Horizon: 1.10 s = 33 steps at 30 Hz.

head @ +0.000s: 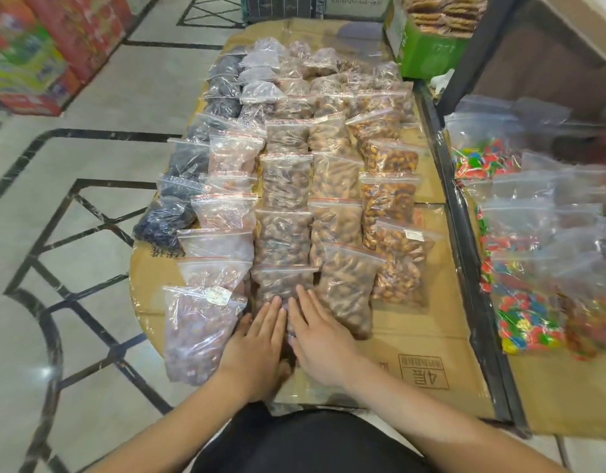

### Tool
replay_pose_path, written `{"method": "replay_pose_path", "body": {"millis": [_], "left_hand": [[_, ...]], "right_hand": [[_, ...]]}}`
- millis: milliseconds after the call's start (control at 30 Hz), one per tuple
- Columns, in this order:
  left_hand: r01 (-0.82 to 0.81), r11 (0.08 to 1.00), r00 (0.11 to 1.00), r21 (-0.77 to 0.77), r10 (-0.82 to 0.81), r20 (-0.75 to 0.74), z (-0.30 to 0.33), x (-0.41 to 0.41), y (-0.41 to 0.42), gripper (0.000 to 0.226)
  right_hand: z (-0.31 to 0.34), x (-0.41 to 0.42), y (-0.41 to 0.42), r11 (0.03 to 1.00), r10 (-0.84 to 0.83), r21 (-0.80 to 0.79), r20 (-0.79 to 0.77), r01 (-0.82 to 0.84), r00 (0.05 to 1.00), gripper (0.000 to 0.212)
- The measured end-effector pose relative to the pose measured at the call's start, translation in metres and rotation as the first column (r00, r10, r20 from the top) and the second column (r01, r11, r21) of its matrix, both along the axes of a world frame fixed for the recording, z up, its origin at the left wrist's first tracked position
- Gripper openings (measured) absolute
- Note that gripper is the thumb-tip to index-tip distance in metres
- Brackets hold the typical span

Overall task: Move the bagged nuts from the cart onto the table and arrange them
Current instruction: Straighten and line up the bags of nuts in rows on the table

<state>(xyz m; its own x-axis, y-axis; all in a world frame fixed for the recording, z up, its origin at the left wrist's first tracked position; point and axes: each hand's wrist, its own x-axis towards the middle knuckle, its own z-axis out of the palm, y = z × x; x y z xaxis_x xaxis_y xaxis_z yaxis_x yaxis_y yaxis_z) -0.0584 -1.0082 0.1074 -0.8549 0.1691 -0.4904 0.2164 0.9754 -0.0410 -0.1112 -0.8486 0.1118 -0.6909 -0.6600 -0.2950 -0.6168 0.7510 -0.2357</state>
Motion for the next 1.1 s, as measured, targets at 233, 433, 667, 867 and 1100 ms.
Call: {"method": "replay_pose_path", "body": {"millis": [233, 433, 667, 867, 1100], "left_hand": [[0.084, 0.988, 0.964, 0.127, -0.049, -0.261, 0.007, -0.019, -0.01, 0.071], [0.0, 0.982, 0.966, 0.187, 0.048, -0.255, 0.001, -0.022, -0.008, 0.075], [-0.018, 0.922, 0.982, 0.386, 0.088, -0.165, -0.001, -0.032, -0.014, 0.085], [-0.102, 0.879, 0.988, 0.466, 0.145, -0.057, -0.017, -0.022, -0.009, 0.072], [-0.068, 0.977, 0.988, 0.204, 0.095, -0.126, -0.003, -0.026, -0.002, 0.071]], "right_hand": [[-0.011, 0.017, -0.011, 0.995, 0.012, 0.102, 0.012, -0.013, 1.0, 0.081], [0.01, -0.026, -0.009, 0.996, -0.062, -0.06, -0.053, 0.059, 0.997, 0.067], [0.002, -0.034, 0.007, 1.0, -0.016, -0.016, 0.112, 0.018, 0.994, 0.087], [-0.013, -0.023, 0.003, 0.997, -0.064, -0.044, -0.012, 0.064, 0.998, 0.089], [-0.005, -0.023, 0.008, 0.999, 0.035, 0.007, -0.015, -0.035, 0.999, 0.084]]}}
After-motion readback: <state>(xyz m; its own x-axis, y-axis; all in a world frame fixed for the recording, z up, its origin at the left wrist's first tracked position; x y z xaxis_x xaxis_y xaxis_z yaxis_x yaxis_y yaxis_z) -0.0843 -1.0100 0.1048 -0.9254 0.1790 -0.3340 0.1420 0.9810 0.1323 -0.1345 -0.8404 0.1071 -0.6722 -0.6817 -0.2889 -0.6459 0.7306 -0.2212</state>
